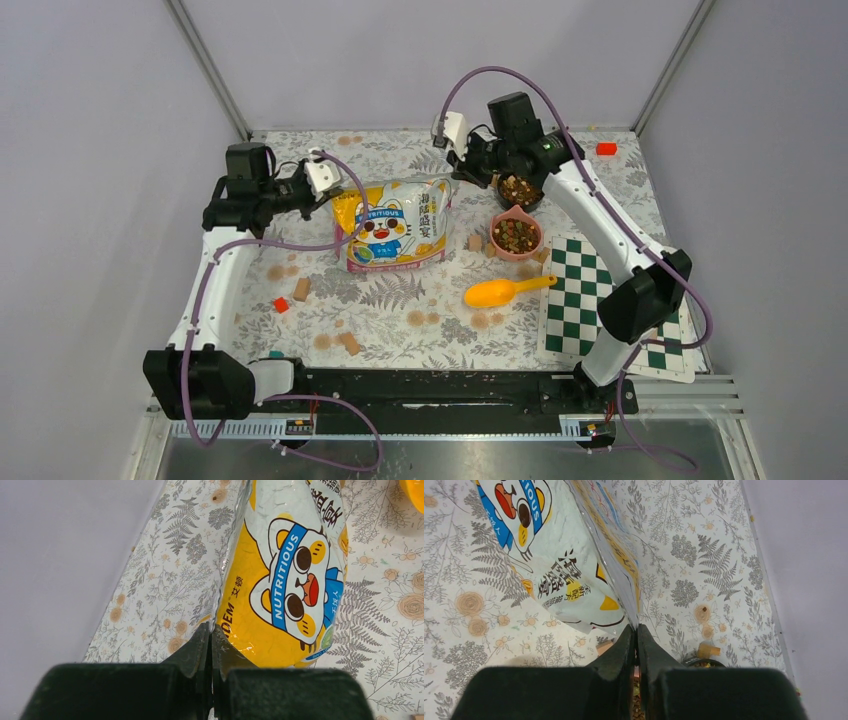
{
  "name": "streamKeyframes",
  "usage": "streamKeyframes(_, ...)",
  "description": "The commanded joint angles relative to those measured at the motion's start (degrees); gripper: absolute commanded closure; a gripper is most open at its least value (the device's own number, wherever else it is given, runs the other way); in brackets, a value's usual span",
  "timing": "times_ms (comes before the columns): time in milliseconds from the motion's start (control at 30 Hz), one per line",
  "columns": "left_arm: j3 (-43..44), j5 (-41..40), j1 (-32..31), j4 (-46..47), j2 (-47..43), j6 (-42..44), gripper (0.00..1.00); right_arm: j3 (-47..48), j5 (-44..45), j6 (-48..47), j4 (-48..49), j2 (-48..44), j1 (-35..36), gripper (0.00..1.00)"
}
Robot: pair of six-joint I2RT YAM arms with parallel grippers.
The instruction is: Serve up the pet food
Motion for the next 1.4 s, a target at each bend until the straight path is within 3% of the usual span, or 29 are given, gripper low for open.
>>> streamKeyframes(0,3.0,-5.8,2.2,0.5,-2.3,-0.7,1.00,0.2,5.6,2.2,-4.3,-6.3,-8.4,1.00)
streamKeyframes(167,4.2,-2.4,-4.5,2.8,-0.3,-5.4,0.99,-2.1,-4.9,7.1,-0.8,-6.0,-5.2,1.00)
streamKeyframes(333,4.7,-3.3,-11.0,6.2,2.4,-9.6,0.77,-3.1,-3.4,6.4,-0.1,-4.0,-0.7,1.00)
streamKeyframes(467,5.4,-4.0,-15.2,7.4,4.2,-9.7,0.68,-3.0,-3.6,6.1,0.5,-2.7,1.5,0.96)
streamKeyframes(867,10.7,-7.7,-24.1,10.4,12.2,-8.6,0.65,-2.0,-5.3,8.0,4.8,0.5,2.9,0.72)
streamKeyframes(1100,13.0,-9.5,-26.9,13.3,15.5,-8.5,0.65,-1.1,-7.1,7.4,4.7,2.9,2.9,0.69)
streamKeyframes(1200,13.4,-8.2,-27.4,13.5,16.5,-8.6,0.65,0.1,-8.6,7.4,3.9,3.9,2.9,0.73)
streamKeyframes(1333,13.3,-8.5,-27.7,13.6,17.2,-8.7,0.67,3.3,-9.4,7.5,0.7,4.9,3.0,0.99)
streamKeyframes(1367,13.3,-8.6,-27.7,13.8,17.3,-8.6,0.67,3.4,-9.4,7.5,0.6,4.8,3.0,1.00)
